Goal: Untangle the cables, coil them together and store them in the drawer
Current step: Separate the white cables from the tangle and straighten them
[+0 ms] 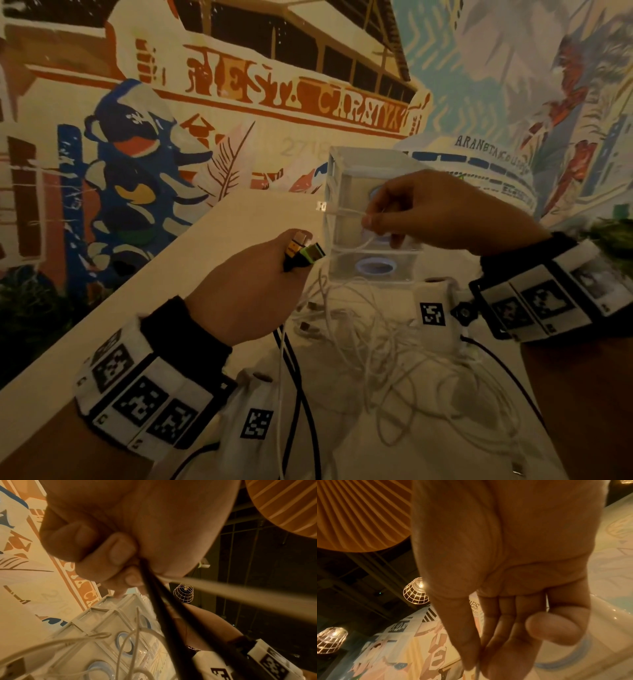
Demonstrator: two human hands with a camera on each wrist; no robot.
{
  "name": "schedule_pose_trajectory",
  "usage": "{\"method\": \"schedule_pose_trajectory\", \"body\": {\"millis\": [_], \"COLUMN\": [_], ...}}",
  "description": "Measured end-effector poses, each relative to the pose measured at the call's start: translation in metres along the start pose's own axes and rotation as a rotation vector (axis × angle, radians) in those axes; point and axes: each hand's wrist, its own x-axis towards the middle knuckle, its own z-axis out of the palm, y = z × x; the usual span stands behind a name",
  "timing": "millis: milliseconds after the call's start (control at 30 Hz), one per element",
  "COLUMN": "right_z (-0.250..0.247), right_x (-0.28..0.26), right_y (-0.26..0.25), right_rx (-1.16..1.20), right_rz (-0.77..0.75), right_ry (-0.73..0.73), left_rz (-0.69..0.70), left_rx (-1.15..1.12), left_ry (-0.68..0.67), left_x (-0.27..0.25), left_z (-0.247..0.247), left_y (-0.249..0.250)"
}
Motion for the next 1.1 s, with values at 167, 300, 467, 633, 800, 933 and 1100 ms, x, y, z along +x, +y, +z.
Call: {"method": "schedule_pose_trajectory", "body": {"millis": [167,300,467,633,800,933,1100], "right_z": [-0.011,-0.011,-0.009,-0.007,0.000,0.006,0.019], "right_x": [-0.003,-0.006,-0.011,-0.015,-0.012,-0.014,-0.013], "right_y": [0.000,-0.008,-0.019,-0.023,-0.016,-0.015,-0.017], "right_rx": [0.105,0.147,0.193,0.232,-0.027,-0.165,-0.179], "right_rz": [-0.021,-0.095,-0.211,-0.235,-0.163,-0.092,-0.109], "right_ry": [0.083,0.144,0.105,-0.017,-0.169,-0.357,-0.543], "left_rz": [-0.009,0.071,0.055,0.034,-0.026,-0.021,-0.034], "left_rx": [0.019,-0.121,-0.347,-0.302,-0.345,-0.371,-0.361], "left_ry": [-0.048,-0.150,-0.145,-0.116,-0.073,-0.003,0.016], "left_x": [-0.001,-0.006,-0.005,-0.003,-0.004,-0.004,-0.003], "left_z": [0.000,0.002,0.006,0.006,0.004,0.002,0.002], "left_y": [0.008,0.016,0.016,0.007,0.017,0.022,0.022]}}
